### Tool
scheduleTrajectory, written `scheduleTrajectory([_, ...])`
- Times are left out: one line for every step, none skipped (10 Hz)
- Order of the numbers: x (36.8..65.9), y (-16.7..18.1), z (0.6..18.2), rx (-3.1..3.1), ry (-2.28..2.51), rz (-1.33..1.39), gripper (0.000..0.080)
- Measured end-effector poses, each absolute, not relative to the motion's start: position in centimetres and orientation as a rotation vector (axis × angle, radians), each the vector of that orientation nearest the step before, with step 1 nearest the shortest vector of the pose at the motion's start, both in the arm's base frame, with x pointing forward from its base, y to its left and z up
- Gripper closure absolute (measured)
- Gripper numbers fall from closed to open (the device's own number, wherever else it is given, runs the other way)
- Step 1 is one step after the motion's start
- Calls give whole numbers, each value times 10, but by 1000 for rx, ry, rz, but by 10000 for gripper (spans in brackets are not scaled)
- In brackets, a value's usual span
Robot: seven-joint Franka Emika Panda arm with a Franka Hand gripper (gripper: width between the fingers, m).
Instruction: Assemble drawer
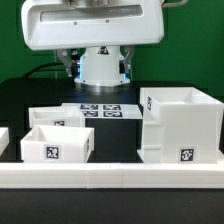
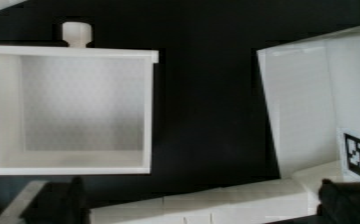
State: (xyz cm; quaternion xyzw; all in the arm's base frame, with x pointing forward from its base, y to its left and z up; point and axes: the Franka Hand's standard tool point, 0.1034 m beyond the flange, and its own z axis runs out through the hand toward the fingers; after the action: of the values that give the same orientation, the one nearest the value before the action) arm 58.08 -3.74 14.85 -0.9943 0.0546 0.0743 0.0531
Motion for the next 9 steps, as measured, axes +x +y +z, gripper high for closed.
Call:
scheduleTrajectory([581,-38,148,-3022,167,226,151])
scheduleTrajectory([580,-39,148,-3019,186,230,151])
scheduleTrajectory([578,-46,146,-3013,257,245,151])
scheduleTrajectory([576,-52,138,-3009,321,256,151])
scheduleTrajectory([574,-54,127,-3013,327,265,151])
scheduleTrajectory([575,-53,116,-3021,328,254,151])
scheduleTrajectory([576,-54,105,-3032,326,225,151])
scheduleTrajectory([576,-55,93,-3041,328,207,151])
scheduleTrajectory([577,-55,84,-3047,327,204,151])
